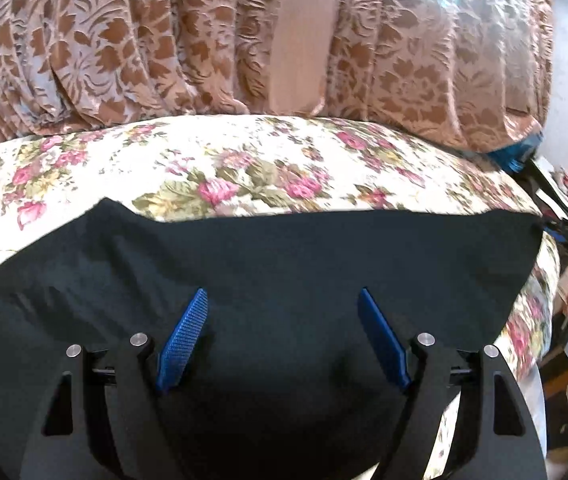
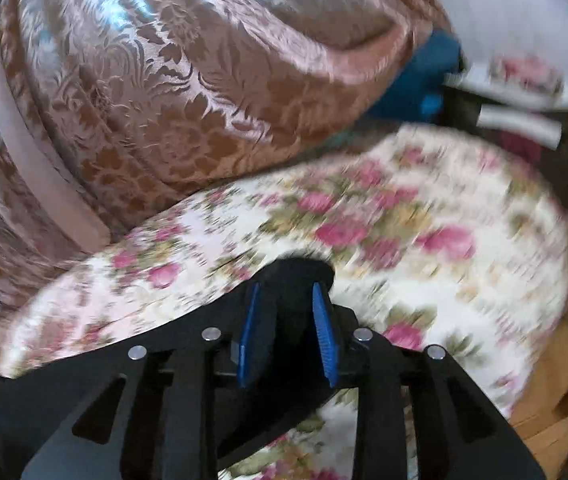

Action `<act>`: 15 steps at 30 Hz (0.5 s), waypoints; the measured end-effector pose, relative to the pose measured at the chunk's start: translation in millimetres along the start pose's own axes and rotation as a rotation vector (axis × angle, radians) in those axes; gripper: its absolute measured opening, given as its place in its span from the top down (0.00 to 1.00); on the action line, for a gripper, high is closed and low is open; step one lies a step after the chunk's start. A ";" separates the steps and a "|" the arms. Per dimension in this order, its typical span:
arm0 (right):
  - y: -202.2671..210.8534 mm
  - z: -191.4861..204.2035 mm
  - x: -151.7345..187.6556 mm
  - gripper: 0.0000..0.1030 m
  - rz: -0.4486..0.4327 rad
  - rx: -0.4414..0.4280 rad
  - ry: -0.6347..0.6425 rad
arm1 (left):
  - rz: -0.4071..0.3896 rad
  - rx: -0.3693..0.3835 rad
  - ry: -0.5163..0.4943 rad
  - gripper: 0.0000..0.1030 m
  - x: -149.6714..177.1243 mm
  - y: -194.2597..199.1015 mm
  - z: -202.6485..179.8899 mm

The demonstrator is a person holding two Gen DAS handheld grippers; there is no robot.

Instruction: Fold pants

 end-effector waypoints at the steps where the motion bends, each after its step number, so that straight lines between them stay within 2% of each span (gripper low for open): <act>1: 3.4 -4.3 -5.0 0.70 -0.022 0.024 -0.018 | -0.003 -0.014 -0.002 0.26 -1.7 0.3 1.7; 2: 4.6 -8.5 -7.6 0.65 -0.029 0.035 -0.034 | -0.003 -0.038 -0.004 0.26 -3.7 0.4 6.4; 3: 4.7 -10.5 -9.1 0.64 -0.024 0.024 -0.045 | 0.001 -0.050 0.000 0.26 -3.8 0.1 10.8; 7: -5.7 25.6 4.4 0.65 0.058 -0.197 -0.018 | 0.019 -0.073 0.078 0.26 -2.9 -5.2 35.3; 10: -17.6 69.1 22.5 0.72 0.130 -0.273 0.093 | 0.025 -0.113 0.139 0.27 -6.0 -10.3 53.3; 12: -26.7 99.4 34.4 0.73 0.178 -0.305 0.175 | 0.025 -0.156 0.143 0.40 -11.0 -12.0 62.5; 15: -35.2 132.6 48.3 0.73 0.202 -0.346 0.265 | 0.020 -0.201 0.174 0.52 -17.4 -11.8 79.4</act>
Point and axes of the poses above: each gripper's, at about its wrist camera, not at the fingertips, and y roughly against the way its jaws point, z to its left, x to its underside, the point moved 6 cm from there along -y, roughly the way its jaws point, and after that the axes turned 5 degrees about x, right-handed, at the moved point
